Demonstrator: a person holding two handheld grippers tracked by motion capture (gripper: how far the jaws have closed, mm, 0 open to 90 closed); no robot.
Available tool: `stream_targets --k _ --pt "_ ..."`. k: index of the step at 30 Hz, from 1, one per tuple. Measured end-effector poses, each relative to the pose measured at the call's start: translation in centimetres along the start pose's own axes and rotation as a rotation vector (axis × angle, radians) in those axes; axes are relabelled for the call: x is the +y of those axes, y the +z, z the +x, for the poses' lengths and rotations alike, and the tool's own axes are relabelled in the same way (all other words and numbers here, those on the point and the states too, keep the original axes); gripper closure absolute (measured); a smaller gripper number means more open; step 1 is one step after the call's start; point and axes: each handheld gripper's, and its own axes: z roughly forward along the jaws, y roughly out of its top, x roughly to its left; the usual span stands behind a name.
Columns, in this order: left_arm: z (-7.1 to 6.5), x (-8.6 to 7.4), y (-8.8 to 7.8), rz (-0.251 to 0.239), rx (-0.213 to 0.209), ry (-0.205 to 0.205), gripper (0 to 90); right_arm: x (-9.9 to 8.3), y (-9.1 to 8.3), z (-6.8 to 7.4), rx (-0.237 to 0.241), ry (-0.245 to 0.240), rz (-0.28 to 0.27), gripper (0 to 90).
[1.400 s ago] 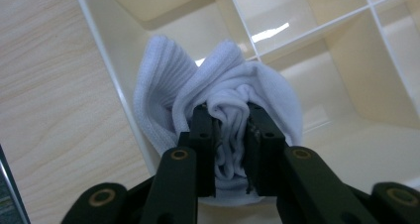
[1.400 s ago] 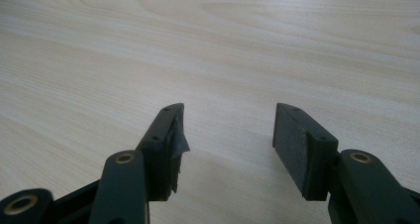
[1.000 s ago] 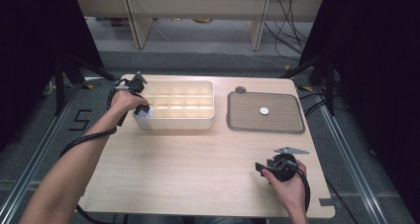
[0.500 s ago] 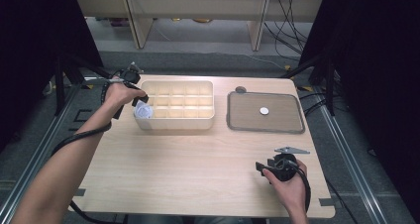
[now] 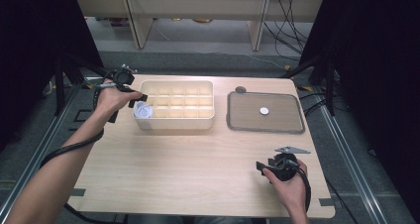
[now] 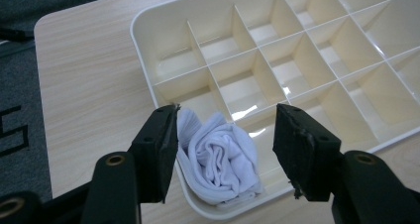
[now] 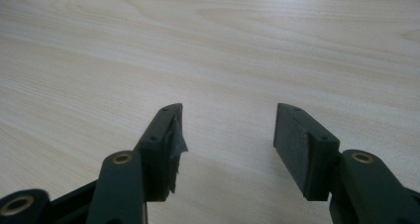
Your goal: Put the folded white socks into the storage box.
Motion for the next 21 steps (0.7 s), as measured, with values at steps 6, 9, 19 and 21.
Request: stream_targets --k 6,9,19,21 --pt "-0.4 -1.9 -1.0 -0.105 -0.024 -0.001 37.6 0.1 -0.1 -0.1 0.003 -0.018 -0.010 45.2" --pt "-0.5 -3.1 -1.6 -0.126 -0.030 0.005 36.7 0.1 -0.1 -0.1 0.017 -0.019 -0.017 45.1" --pt "-1.1 -7.3 -3.4 -0.221 -0.044 -0.007 36.3 0.1 -0.1 -0.1 -0.007 -0.027 -0.036 44.7" --pt "-1.4 -8.1 -3.6 -0.238 -0.039 0.001 36.4 0.1 -0.1 -0.1 0.024 -0.023 -0.051 44.6"
